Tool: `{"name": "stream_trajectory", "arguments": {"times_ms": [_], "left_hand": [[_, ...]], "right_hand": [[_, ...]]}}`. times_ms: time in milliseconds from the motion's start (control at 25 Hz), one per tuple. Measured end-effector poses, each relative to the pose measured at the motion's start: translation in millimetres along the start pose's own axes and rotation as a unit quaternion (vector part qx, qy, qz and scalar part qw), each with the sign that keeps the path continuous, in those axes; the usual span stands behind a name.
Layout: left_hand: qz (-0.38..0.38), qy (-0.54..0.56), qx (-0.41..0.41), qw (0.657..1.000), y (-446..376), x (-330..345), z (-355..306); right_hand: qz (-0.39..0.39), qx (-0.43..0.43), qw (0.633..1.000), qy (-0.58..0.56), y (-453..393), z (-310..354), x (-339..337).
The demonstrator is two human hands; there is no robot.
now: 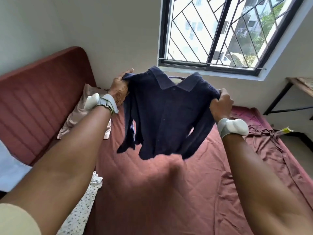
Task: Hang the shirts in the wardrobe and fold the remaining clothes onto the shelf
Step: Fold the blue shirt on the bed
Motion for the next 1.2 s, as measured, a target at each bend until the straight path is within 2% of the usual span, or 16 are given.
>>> {"name": "stream_trajectory", "arguments": {"times_ms": [80, 160, 200, 280, 360, 480, 520, 640, 720, 800, 880, 920, 960, 1000, 1080, 1200], "left_hand": [[-0.001, 0.060, 0.002, 0.998, 8.6, -8.1, 12.1], [0.010, 0.083, -0.004, 0.997, 23.6, -28.9, 29.7], [0.014, 0.029, 0.007, 0.999, 29.9, -45.7, 44.3], [0.025, -0.182, 0.012, 0.983, 43.4, -82.0, 77.6], [0.020, -0.419, -0.015, 0.908, 76.5, -135.2, 121.1], [-0.001, -0.549, -0.103, 0.829, 129.8, -205.1, 190.1], [-0.014, -0.584, -0.139, 0.800, 145.3, -225.9, 214.0], [-0.016, -0.713, -0.281, 0.642, 192.7, -299.5, 308.7], [-0.009, -0.748, -0.355, 0.561, 237.3, -330.9, 358.4], [0.026, -0.753, -0.397, 0.524, 269.1, -330.1, 385.5], [0.063, -0.745, -0.373, 0.550, 280.8, -312.5, 401.6], [0.114, -0.738, -0.386, 0.541, 290.4, -295.6, 415.4], [0.146, -0.715, -0.386, 0.564, 297.4, -281.3, 430.7], [0.171, -0.692, -0.379, 0.590, 303.3, -261.8, 443.3], [0.211, -0.641, -0.361, 0.643, 314.9, -220.8, 455.3], [0.287, -0.558, -0.331, 0.705, 321.4, -147.7, 490.7]], "right_hand": [[0.013, -0.016, 0.999, -0.026, 13.7, -6.8, -7.7], [0.067, -0.053, 0.996, -0.039, 39.8, -21.7, -11.6], [0.101, -0.074, 0.991, -0.042, 55.2, -36.1, -9.6], [0.178, -0.085, 0.980, 0.006, 86.4, -69.9, 1.8], [0.264, -0.064, 0.959, 0.078, 138.1, -103.0, 16.3], [0.422, -0.060, 0.895, 0.131, 233.3, -136.7, 38.1], [0.485, -0.060, 0.860, 0.146, 268.6, -144.7, 46.2], [0.636, -0.045, 0.752, 0.167, 383.3, -185.2, 82.8], [0.716, -0.056, 0.671, 0.184, 458.0, -208.3, 100.9], [0.766, -0.068, 0.609, 0.192, 511.0, -228.9, 116.1], [0.779, -0.053, 0.586, 0.217, 534.0, -243.6, 124.4], [0.776, -0.020, 0.590, 0.221, 540.4, -253.4, 126.7], [0.762, 0.015, 0.610, 0.217, 539.3, -270.0, 129.4], [0.738, 0.057, 0.636, 0.218, 531.4, -284.4, 126.9], [0.651, 0.120, 0.721, 0.204, 505.0, -303.6, 126.5], [0.476, 0.252, 0.824, 0.177, 448.6, -352.9, 125.9]]}}
Point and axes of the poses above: each hand's wrist, its own y-axis away from the middle knuckle, its own x-axis out of the palm, z = x × y, the point moved 1 cm from there along -y, towards the middle knuckle, and after that the axes turned 1 degree about z, right-handed, at the moved point
